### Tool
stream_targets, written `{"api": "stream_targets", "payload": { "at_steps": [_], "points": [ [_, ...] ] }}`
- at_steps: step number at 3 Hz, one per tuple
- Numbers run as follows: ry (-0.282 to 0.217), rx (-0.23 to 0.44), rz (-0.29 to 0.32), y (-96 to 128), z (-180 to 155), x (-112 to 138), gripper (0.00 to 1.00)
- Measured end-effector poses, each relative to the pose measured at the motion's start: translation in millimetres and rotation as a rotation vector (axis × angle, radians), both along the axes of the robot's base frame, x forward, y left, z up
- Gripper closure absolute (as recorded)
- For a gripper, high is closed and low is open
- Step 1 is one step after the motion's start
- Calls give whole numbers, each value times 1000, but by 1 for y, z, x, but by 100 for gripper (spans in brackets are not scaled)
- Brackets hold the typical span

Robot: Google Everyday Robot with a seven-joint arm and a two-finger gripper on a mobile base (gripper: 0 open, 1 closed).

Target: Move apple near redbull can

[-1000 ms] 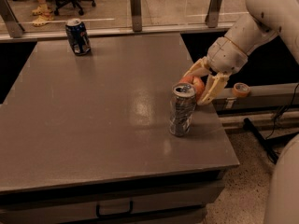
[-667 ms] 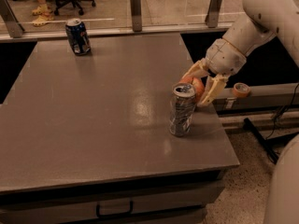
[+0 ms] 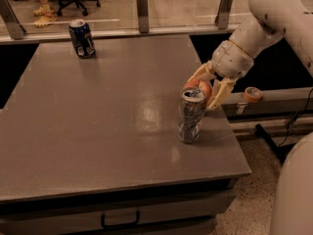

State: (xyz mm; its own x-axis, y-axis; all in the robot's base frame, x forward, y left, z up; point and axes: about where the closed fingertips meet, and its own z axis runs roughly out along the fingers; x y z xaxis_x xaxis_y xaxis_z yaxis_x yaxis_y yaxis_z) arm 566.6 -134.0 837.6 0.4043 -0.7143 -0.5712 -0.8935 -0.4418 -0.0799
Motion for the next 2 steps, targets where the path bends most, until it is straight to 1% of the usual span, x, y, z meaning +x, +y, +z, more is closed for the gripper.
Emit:
{"api": "stream_targets", "payload": {
  "at_steps": [1, 2],
  "points": [
    [0, 0, 0, 0, 0, 0, 37],
    [-22, -10, 38, 4, -1, 5, 14]
  ]
}}
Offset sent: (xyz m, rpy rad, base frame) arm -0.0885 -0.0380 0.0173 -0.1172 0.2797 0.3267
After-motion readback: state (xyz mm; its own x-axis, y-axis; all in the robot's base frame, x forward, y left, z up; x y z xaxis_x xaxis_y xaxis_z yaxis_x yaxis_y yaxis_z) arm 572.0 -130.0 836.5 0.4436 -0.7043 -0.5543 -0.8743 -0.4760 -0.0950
